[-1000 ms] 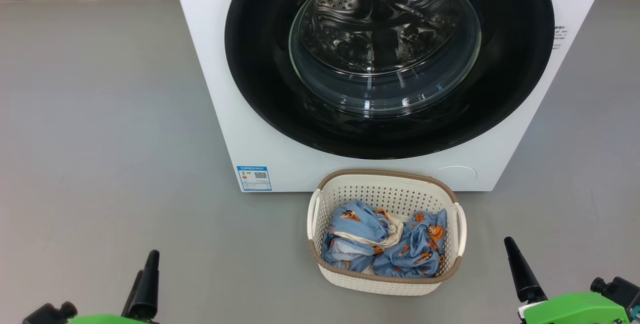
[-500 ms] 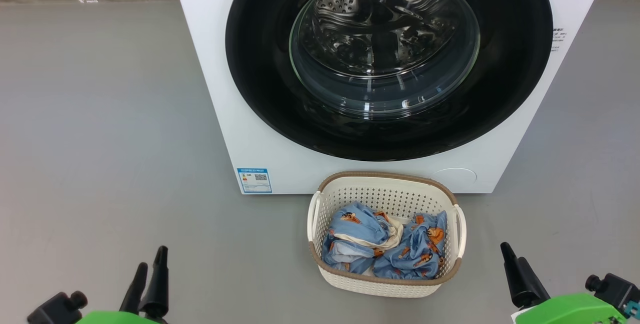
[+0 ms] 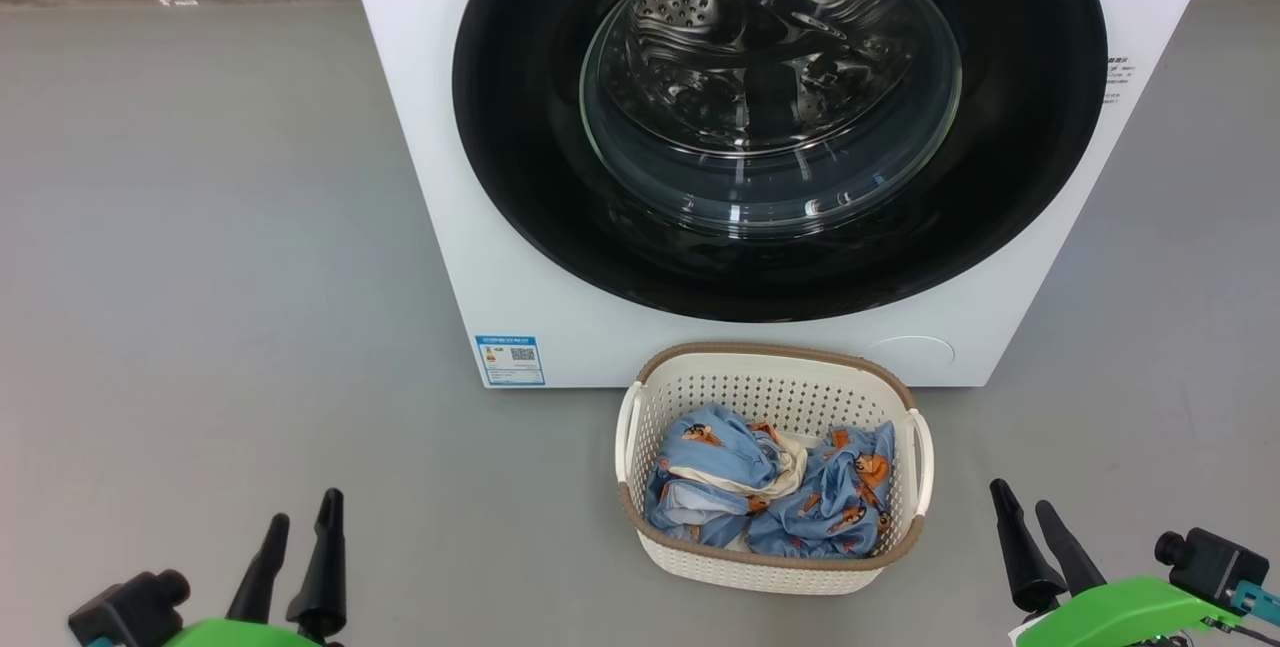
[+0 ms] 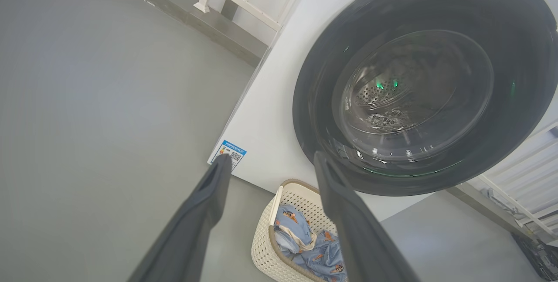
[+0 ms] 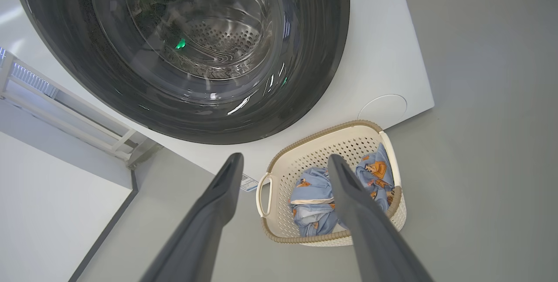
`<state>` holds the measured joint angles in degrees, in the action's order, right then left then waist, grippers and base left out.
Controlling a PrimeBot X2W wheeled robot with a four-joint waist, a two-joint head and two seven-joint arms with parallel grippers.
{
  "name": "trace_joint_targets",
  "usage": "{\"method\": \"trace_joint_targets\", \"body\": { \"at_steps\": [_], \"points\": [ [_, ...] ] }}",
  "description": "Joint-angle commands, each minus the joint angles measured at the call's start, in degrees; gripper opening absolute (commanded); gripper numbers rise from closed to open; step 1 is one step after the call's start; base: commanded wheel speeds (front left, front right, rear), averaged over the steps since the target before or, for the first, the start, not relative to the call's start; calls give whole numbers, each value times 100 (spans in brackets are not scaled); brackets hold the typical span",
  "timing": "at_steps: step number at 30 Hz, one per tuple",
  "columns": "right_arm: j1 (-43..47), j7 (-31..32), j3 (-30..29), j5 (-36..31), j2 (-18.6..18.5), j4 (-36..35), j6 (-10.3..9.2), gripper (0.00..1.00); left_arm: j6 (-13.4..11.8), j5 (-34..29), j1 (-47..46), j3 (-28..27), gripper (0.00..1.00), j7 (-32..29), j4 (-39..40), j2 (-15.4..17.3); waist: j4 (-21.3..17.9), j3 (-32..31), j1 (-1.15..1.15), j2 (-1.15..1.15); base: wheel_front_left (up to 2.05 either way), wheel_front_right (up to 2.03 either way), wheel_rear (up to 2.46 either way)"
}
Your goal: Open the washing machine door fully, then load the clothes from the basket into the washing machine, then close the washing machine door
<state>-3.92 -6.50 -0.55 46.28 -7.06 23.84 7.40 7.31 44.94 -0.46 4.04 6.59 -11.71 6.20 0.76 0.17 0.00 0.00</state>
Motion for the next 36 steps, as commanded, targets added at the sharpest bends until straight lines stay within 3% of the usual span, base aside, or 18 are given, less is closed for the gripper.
{"method": "trace_joint_targets", "body": {
  "at_steps": [1, 36],
  "points": [
    [-288, -81, 138, -178, -89, -104, 6, 100, 11, -199, -270, -92, 100, 71, 187, 130, -2, -1, 0, 0, 0, 0, 0],
    [-334, -667, 66, -2394, -254, 54, 8, 100, 16, -2238, -380, 89, 100, 661, 261, 388, -69, 52, 0, 0, 0, 0, 0]
  ]
}}
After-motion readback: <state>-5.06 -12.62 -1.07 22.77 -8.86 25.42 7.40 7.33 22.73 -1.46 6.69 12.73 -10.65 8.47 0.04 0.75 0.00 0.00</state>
